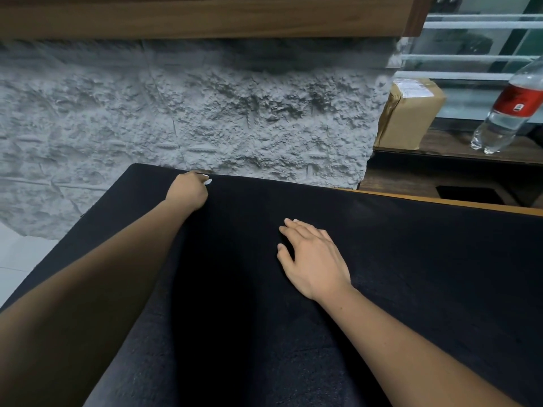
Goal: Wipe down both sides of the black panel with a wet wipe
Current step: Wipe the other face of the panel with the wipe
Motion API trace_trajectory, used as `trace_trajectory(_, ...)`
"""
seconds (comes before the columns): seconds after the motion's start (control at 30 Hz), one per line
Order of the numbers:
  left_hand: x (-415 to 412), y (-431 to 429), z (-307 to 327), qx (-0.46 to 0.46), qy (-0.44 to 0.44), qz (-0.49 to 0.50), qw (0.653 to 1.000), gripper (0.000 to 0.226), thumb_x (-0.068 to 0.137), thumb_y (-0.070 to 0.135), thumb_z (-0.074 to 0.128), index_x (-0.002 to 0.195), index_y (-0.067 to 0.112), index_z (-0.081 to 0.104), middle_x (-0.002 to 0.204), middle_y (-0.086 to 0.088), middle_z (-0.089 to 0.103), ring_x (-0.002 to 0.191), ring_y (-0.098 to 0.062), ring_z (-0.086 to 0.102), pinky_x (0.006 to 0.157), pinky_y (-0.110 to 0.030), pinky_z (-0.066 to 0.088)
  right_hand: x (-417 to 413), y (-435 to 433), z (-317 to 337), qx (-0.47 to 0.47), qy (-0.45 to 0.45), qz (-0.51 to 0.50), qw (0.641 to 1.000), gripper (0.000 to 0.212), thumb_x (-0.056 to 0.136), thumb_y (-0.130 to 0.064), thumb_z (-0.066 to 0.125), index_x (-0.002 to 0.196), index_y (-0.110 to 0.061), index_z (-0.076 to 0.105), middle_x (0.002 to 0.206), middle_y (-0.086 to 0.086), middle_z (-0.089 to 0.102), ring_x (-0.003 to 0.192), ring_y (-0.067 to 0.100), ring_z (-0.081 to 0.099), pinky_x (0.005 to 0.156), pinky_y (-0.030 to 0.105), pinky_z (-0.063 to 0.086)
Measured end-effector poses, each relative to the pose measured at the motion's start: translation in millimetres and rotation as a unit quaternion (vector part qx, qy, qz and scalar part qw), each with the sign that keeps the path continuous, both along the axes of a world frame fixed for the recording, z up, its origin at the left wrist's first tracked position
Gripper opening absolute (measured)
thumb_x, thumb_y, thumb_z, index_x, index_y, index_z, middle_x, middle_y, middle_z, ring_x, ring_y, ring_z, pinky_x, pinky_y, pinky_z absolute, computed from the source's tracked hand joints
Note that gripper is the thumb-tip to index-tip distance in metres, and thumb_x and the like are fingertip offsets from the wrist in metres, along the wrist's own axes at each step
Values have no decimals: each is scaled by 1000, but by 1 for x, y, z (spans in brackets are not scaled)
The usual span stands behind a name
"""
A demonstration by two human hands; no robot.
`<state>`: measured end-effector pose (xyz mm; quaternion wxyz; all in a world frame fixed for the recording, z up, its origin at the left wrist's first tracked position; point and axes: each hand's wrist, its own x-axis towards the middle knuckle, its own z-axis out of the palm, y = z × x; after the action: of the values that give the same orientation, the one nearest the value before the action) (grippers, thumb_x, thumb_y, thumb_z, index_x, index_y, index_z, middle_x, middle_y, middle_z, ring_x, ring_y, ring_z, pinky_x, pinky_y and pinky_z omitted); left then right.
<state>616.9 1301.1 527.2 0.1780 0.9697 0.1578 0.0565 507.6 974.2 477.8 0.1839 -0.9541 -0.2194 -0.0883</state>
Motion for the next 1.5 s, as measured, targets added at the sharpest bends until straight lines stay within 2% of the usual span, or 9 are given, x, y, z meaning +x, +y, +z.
trace_trajectory(0.13, -12, 3, 0, -4, 11, 10, 1000, 51, 100, 6, 43, 144, 22, 64, 146, -13, 61, 129, -35, 59, 105, -43, 52, 1, 0, 0, -1, 2, 0, 1000, 56, 105, -53, 32, 151, -31, 53, 163, -15, 41, 153, 3, 28, 126, 31, 23)
trace_trajectory(0.3, -32, 4, -1, -14, 4, 14, 1000, 51, 100, 7, 42, 143, 23, 65, 146, -8, 61, 128, -33, 59, 108, -42, 50, 1, 0, 0, 3, 4, -2, 1000, 55, 105, -55, 33, 151, -32, 52, 163, -16, 41, 153, 2, 27, 127, 33, 23)
trace_trajectory(0.5, -61, 3, 0, -30, -7, 3, 1000, 47, 102, 9, 43, 139, 24, 69, 143, -5, 65, 120, -31, 65, 102, -41, 54, 0, -1, 0, 0, 7, -4, 1000, 55, 105, -55, 33, 151, -33, 52, 163, -17, 41, 153, 1, 27, 125, 32, 21)
trace_trajectory(0.6, -83, 5, -2, -28, -19, -9, 999, 46, 103, 8, 43, 137, 23, 70, 144, -1, 63, 124, -28, 63, 104, -37, 53, -1, -2, 2, -1, 8, -4, 1000, 54, 105, -55, 34, 151, -33, 52, 163, -17, 41, 153, 1, 27, 125, 32, 21)
trace_trajectory(0.67, -97, 5, -3, -15, -32, -30, 999, 44, 101, 6, 44, 131, 19, 72, 140, -3, 65, 125, -30, 62, 104, -39, 52, 0, -2, 3, -3, 10, -4, 1000, 54, 105, -55, 34, 151, -33, 52, 162, -18, 41, 153, 1, 27, 124, 33, 22)
trace_trajectory(0.8, -130, 7, -5, -1, -48, -47, 998, 35, 96, 3, 45, 115, 11, 73, 123, -10, 70, 115, -36, 64, 97, -45, 54, -1, -2, 4, -8, 14, -4, 1000, 54, 104, -55, 35, 152, -33, 51, 162, -18, 41, 152, 2, 28, 125, 33, 24)
trace_trajectory(1.13, -199, 10, -16, 7, -61, -82, 995, 48, 94, 1, 46, 129, 24, 70, 134, 6, 67, 119, -25, 58, 101, -37, 49, -7, -1, 9, -27, 18, -5, 999, 53, 106, -52, 37, 152, -31, 51, 162, -16, 42, 153, 3, 28, 125, 33, 25)
trace_trajectory(1.33, -231, 6, -18, 7, -72, -92, 993, 40, 90, -2, 45, 114, 22, 66, 118, 9, 69, 100, -17, 57, 86, -37, 53, -11, 1, 12, -64, 11, 1, 998, 54, 108, -49, 34, 155, -27, 49, 164, -11, 40, 154, 8, 28, 125, 34, 25)
trace_trajectory(1.5, -257, 3, -17, 11, -73, -101, 992, 49, 90, -2, 45, 124, 25, 67, 132, 15, 66, 114, -16, 57, 93, -35, 53, -14, 8, 16, -133, -12, -1, 991, 53, 110, -44, 33, 154, -21, 49, 164, -3, 42, 153, 16, 34, 121, 38, 30)
